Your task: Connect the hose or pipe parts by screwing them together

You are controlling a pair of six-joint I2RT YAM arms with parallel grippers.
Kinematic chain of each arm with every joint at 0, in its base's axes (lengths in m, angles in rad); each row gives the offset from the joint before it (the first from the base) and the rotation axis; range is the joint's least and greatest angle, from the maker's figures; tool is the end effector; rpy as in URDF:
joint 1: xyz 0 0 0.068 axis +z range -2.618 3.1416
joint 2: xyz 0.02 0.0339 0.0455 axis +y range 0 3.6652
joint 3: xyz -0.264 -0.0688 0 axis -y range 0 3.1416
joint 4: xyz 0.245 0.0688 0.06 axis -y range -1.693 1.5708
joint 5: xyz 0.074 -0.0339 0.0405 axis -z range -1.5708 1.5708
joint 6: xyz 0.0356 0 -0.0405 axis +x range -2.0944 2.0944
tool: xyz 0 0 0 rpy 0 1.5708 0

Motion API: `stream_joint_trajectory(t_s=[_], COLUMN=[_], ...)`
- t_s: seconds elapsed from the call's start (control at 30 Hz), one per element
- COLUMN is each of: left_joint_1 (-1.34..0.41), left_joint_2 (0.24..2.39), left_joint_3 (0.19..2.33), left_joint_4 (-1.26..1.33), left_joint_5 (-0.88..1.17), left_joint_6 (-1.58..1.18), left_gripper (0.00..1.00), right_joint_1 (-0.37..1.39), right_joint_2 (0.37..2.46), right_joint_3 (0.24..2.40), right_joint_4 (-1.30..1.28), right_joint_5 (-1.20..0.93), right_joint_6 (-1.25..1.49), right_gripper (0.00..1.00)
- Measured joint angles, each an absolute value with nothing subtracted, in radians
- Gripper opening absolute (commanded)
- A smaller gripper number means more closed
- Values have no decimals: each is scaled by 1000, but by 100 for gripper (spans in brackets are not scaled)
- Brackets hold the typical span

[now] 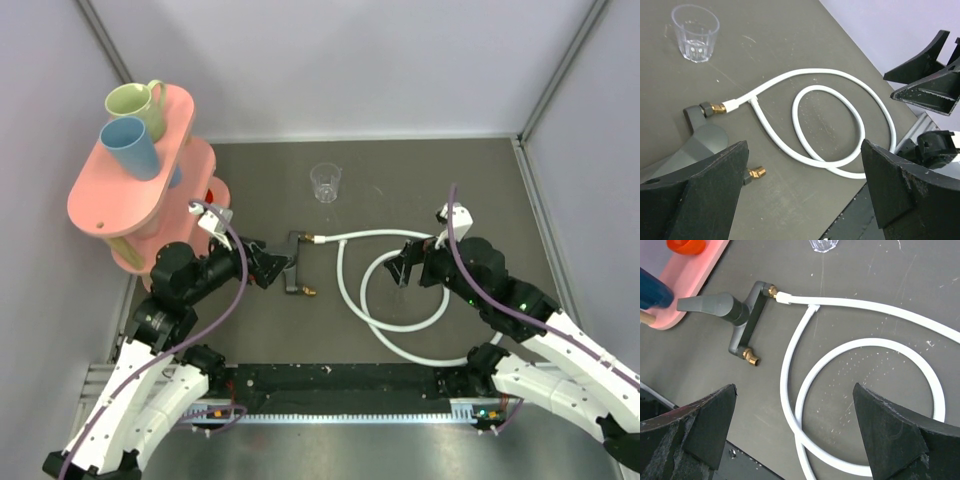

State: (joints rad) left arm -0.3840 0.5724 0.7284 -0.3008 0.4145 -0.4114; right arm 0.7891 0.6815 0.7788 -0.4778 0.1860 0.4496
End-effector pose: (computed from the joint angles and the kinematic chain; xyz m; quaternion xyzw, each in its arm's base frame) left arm 0.1210 -0.0643 0.3385 0.1244 0.7420 -0.3914 0.5299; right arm 0.1133 0.1048 0.3229 -0.0880 0.8214 0.2614 0.4992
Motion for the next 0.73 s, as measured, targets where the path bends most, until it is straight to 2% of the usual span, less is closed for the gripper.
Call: stream_joint_trajectory(t_s=[0.73], left_joint_1=[-384], left_joint_2=[559], left_joint_3=[729], left_joint_4=[-318], left_joint_5=[292], left_joint_6=[-345], left_gripper=[99], right_joint_1=[789], right_joint_2=[704], right_joint_3=[772], right_joint_4=[-450], right_joint_5=[216], right_joint_6=[445], right_gripper=[99])
